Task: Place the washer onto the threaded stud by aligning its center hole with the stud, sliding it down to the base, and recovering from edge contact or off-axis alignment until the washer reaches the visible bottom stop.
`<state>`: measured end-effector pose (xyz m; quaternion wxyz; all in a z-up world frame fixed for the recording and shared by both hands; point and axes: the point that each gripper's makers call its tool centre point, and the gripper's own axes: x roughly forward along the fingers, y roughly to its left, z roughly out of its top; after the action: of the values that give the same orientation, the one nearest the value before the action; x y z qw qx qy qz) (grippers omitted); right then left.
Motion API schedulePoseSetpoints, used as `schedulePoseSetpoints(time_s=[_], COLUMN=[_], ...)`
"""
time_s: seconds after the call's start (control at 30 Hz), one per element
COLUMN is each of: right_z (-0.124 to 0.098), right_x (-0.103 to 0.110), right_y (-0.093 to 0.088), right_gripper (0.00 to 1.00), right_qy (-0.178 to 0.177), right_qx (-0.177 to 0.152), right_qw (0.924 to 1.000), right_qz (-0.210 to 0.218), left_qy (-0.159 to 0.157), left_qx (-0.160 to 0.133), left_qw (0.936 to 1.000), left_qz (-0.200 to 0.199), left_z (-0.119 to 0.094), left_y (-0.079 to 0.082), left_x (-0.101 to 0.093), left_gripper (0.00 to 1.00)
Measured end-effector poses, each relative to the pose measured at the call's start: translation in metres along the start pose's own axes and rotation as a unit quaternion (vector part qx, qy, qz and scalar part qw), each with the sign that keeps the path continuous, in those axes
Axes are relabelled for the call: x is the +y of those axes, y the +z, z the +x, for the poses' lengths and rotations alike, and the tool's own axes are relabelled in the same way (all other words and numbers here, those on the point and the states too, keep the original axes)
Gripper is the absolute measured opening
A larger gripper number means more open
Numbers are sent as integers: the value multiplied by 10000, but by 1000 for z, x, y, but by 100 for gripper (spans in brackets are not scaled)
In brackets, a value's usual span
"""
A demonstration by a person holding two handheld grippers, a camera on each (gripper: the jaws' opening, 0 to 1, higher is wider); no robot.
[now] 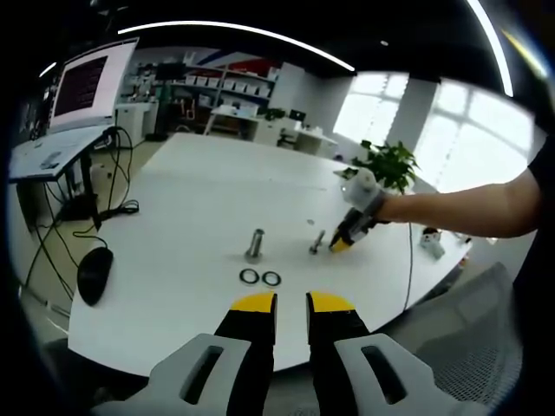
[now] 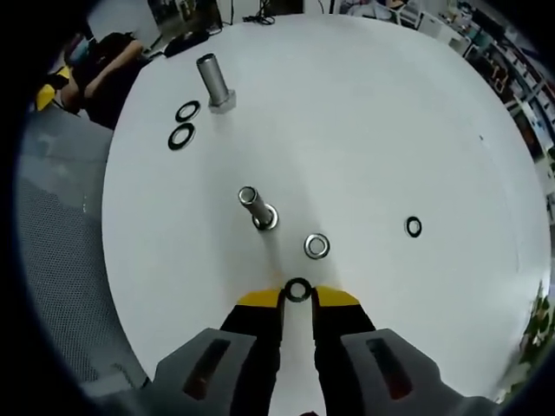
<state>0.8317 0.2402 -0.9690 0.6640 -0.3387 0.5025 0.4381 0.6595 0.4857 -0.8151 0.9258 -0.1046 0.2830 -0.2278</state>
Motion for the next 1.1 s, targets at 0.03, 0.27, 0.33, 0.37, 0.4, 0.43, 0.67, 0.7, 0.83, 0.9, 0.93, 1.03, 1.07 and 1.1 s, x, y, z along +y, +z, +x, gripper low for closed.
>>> schedulePoseSetpoints(time_s=[0.03, 0.27, 0.33, 0.37, 0.4, 0.43, 0.67, 0.7, 0.83, 0.9, 0.93, 1.03, 1.07, 1.1], right_z=[-1, -12, -15, -17, -19, -19, -30, -31, -35, -37, -38, -40, -40, -40], right_x=[1, 4, 6, 7, 9, 9, 14, 14, 17, 17, 17, 19, 19, 19], right_y=[0, 4, 6, 7, 9, 10, 21, 23, 28, 30, 31, 34, 35, 35], right_gripper=[15, 15, 15, 15, 15, 15, 15, 15, 15, 15, 15, 15, 15, 15], right_qy=[-8, 43, 78, 95, 126, 146, 143, 130, 163, 167, 175, 188, 192, 197], right_qx=[4, -60, -94, -96, -106, -129, -232, -236, -262, -273, -281, -274, -281, -281], right_qw=[10000, 10000, 9999, 9999, 9998, 9998, 9994, 9994, 9991, 9990, 9989, 9987, 9986, 9985], right_qz=[-21, -42, -37, -50, -63, -65, -200, -232, -283, -324, -336, -396, -408, -416], left_qy=[0, -8, -9, -10, -13, -14, -20, -20, -22, -23, -26, -26, -26, -25], left_qx=[0, -9, -14, -15, -16, -16, -24, -23, -14, -12, -12, -6, -8, -11], left_qw=[10000, 10000, 10000, 10000, 10000, 10000, 10000, 10000, 10000, 10000, 10000, 10000, 10000, 10000], left_qz=[1, 4, 4, 6, 7, 8, 11, 11, 7, 13, 10, 12, 10, 9], left_z=[0, 0, 0, 0, 0, 0, 0, 0, 0, 0, 0, 0, 0, 0], left_y=[0, 0, 0, 0, 0, 1, 1, 1, 1, 1, 1, 0, 0, 1], left_x=[0, 0, 0, 0, 0, 0, -1, -1, -1, -1, -1, -1, -1, -1], left_gripper=[11, 11, 11, 11, 11, 11, 11, 11, 11, 11, 11, 11, 11, 11])
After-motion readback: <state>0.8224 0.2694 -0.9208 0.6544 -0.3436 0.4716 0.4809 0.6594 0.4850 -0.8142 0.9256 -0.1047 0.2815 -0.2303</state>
